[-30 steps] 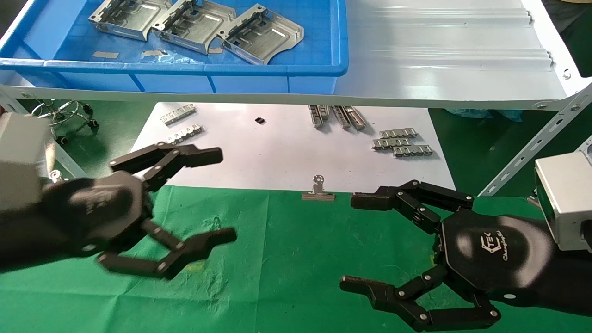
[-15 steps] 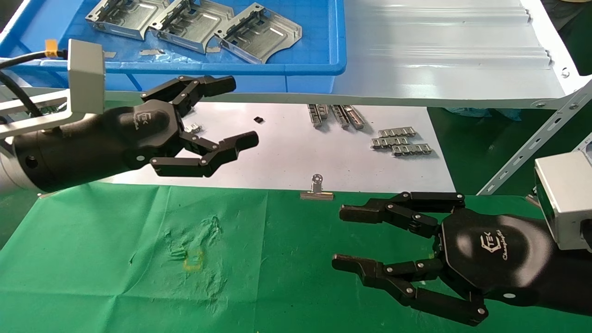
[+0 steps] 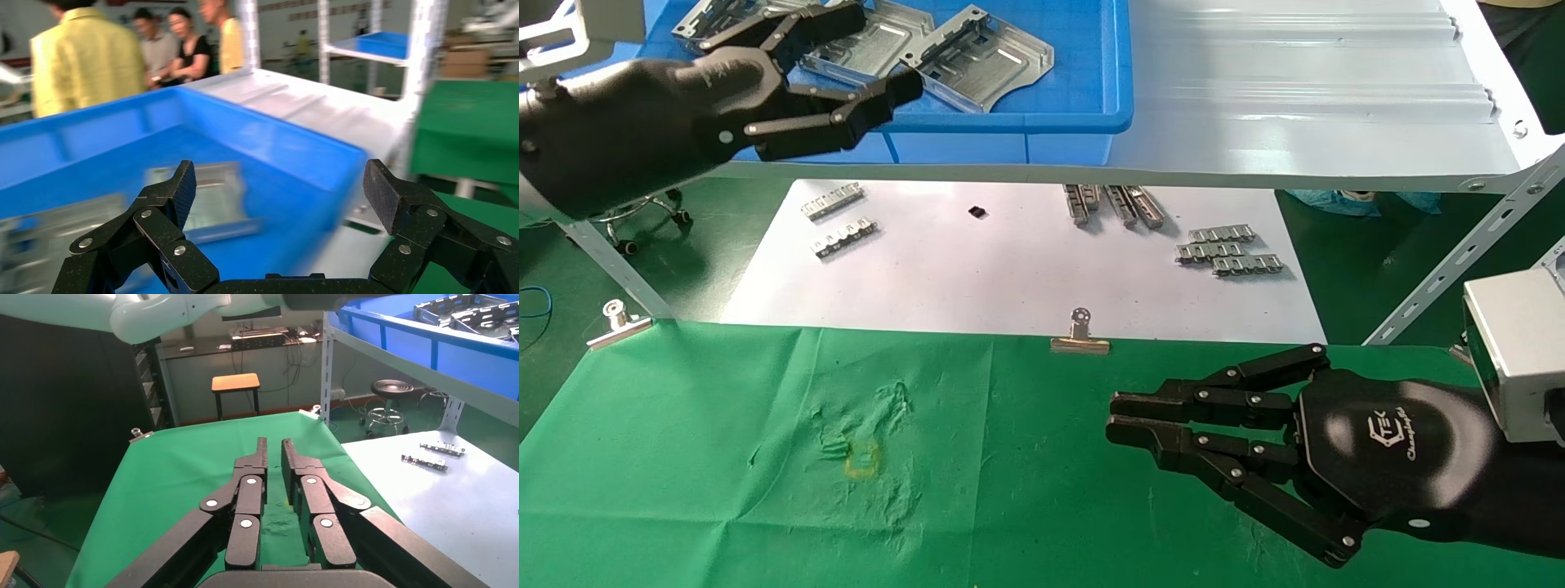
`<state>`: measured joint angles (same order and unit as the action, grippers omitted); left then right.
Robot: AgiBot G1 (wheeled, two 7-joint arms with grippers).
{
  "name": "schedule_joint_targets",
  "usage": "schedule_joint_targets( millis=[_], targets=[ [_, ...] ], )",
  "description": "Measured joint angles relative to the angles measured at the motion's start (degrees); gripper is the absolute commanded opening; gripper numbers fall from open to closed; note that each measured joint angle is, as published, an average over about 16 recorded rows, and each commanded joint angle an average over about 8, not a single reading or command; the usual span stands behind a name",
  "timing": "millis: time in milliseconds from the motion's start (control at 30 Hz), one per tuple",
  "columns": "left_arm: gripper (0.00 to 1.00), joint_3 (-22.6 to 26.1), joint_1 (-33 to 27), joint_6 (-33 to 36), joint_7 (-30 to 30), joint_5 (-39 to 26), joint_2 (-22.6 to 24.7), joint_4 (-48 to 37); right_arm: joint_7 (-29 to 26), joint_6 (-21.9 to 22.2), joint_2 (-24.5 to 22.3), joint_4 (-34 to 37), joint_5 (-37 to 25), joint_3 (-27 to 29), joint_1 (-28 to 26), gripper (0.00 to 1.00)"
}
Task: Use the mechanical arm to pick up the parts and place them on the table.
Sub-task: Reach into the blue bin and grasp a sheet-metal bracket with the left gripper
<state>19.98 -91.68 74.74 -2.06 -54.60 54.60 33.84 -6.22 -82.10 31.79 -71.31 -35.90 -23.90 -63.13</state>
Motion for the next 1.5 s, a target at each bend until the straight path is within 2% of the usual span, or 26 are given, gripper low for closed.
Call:
schedule_joint_targets(
  millis=[267,700,1000,1100,1167,1233,1333,1433,1500],
  targets=[
    [1.00,2.1,-6.7,-7.9,1.1,-5.2,2.6,-6.7,0.0,0.0,0.0,0.0,0.0,0.0,0.0,0.00],
    [1.00,6.3,-18.0,-20.0,-0.1,-13.3,8.6,-22.7,0.0,0.0,0.0,0.0,0.0,0.0,0.0,0.00],
    [1.00,7.7,-22.5,-30.0,-1.4,-16.0,12.5,-30.3,0.0,0.0,0.0,0.0,0.0,0.0,0.0,0.00],
    [0.97,8.1,-23.3,-32.4,-1.3,-16.6,13.5,-31.8,0.0,0.0,0.0,0.0,0.0,0.0,0.0,0.00],
    [0.91,8.3,-23.7,-33.4,-1.1,-17.0,14.0,-32.5,0.0,0.0,0.0,0.0,0.0,0.0,0.0,0.00],
    [0.80,8.5,-24.0,-34.0,-0.9,-17.3,14.4,-33.1,0.0,0.0,0.0,0.0,0.0,0.0,0.0,0.00],
    [0.57,8.8,-24.1,-34.3,-0.5,-17.8,14.8,-33.8,0.0,0.0,0.0,0.0,0.0,0.0,0.0,0.00],
    [0.29,9.1,-24.2,-34.3,-0.1,-18.2,15.1,-34.2,0.0,0.0,0.0,0.0,0.0,0.0,0.0,0.00],
    [0.15,9.3,-24.1,-34.3,0.2,-18.4,15.2,-34.4,0.0,0.0,0.0,0.0,0.0,0.0,0.0,0.00]
  ],
)
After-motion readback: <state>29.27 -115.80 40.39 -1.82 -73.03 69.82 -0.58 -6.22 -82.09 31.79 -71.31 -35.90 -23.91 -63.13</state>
